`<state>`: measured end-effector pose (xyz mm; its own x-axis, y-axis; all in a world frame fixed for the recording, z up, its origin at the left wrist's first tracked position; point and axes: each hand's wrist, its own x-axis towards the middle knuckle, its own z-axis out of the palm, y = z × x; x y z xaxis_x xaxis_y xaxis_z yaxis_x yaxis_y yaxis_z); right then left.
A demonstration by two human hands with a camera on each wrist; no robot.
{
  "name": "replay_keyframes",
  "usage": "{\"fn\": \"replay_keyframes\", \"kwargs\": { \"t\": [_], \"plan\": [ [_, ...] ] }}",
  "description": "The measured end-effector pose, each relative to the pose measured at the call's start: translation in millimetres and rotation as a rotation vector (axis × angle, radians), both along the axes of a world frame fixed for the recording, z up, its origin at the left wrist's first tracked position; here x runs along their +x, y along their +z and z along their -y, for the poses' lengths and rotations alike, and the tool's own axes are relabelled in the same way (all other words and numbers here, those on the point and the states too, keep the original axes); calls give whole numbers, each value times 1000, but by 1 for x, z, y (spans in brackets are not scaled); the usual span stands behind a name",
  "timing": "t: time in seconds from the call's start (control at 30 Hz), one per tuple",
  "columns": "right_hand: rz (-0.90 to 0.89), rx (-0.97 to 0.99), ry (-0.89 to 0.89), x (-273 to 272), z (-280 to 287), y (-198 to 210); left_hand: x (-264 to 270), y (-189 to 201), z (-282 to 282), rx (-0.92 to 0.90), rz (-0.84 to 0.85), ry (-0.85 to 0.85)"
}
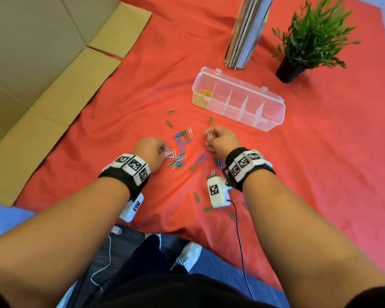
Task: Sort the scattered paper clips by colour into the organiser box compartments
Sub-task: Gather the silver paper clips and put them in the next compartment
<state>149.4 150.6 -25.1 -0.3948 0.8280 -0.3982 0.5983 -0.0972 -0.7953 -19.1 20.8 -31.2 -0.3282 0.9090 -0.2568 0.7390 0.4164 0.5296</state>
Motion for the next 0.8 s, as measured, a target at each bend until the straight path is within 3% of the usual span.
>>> {"fn": "replay_keyframes", "kwargs": {
  "t": [0.07,0.13,0.23,0.33,0.53,0.6,0.7,0.8],
  "plan": [
    [-236,-284,-216,-7,-2,9,-6,0,0,4,112,76],
    [-262,-351,-263,-17,-6,12,-12,3,-1,12,223,145],
    [15,-68,-22,-32,-14,6,-18,8,0,11,390,231],
    [301,221,174,-46,-14,-3,-18,11,-4,-74,418,242],
    [452,388,304,-61,-4,-20,-6,17,-10,-153,656,400],
    [494,388,326,-59,-1,-20,-3,13,-11,-148,603,352],
    [474,399,350,-48,0,-17,1,3,-10,-117,232,150],
    [440,401,342,-29,-4,-16,9,-7,-9,-25,41,57]
  ]
}}
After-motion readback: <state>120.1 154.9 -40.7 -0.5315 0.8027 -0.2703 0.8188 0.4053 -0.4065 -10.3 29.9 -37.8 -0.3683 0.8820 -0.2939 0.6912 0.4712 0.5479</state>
